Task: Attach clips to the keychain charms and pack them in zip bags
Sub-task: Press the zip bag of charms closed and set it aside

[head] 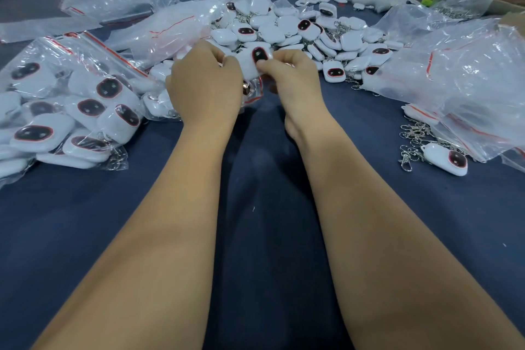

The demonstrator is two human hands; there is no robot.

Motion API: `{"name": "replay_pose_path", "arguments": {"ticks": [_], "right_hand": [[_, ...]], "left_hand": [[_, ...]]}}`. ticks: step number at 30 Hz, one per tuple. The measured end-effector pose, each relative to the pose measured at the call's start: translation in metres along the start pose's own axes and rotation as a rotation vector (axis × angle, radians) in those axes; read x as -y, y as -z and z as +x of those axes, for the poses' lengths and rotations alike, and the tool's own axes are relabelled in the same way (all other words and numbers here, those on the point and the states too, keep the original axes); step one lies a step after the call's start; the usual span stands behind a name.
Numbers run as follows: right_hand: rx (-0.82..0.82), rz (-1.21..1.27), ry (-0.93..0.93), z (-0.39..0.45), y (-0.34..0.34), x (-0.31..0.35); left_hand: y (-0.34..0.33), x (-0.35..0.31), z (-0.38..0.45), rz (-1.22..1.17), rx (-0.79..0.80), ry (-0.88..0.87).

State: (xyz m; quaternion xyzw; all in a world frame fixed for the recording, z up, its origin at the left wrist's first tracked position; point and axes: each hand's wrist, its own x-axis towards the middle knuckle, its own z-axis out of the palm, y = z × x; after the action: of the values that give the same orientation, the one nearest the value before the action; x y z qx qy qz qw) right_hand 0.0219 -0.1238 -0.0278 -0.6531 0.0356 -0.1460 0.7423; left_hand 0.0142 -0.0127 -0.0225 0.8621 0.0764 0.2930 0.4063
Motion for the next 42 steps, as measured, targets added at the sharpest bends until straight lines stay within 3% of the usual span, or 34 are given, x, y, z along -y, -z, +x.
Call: {"name": "replay_pose_path", "arguments": {"ticks": [2,4,8,11,18,20,24,27,32,34,38,42], "right_hand": [[0.025,-0.327,0.152,-0.004,0.000,-0.004],[0.102,-0.454,0.214,-0.006,0.000,-0.005],[0.345,-0.251,0.051,-0.016,-0.004,0.004],[0.578,-0.299,-0.003,-0.022,-0.006,0.008],[0.740,-0.330,-0.041,-0.013,0.005,0.007],[0.696,-0.314,0.022,-0.014,0.004,0.003],[0.350,-0.252,0.044,-0.008,0.001,-0.007],[0.203,-0.126,0.026,-0.003,0.001,-0.007],[-0.188,0.386,-0.019,0.008,0.018,0.003],[-0.186,0.508,-0.088,0.011,0.026,0.006],[0.061,0.567,-0.178,0.010,0.026,0.010],[0.146,0.449,-0.141,0.005,0.017,0.010]], "left_hand": [[0.002,0.000,0.000,-0.089,-0.030,0.052],[0.002,0.000,0.000,-0.165,-0.070,0.085],[0.003,-0.001,0.000,-0.313,-0.115,0.084],[0.006,-0.002,-0.002,-0.456,-0.038,0.044],[0.012,-0.004,-0.006,-0.834,0.055,0.041],[0.012,-0.001,-0.002,-0.873,0.012,0.050],[0.011,0.003,0.006,-0.815,-0.099,0.073],[0.009,0.009,0.006,-0.519,-0.126,0.076],[0.005,0.011,0.006,-0.169,0.008,0.052],[0.006,0.010,0.006,-0.267,0.074,0.083],[0.009,0.010,0.003,-0.526,0.246,0.122],[0.011,0.010,0.007,-0.760,0.591,0.329]]}}
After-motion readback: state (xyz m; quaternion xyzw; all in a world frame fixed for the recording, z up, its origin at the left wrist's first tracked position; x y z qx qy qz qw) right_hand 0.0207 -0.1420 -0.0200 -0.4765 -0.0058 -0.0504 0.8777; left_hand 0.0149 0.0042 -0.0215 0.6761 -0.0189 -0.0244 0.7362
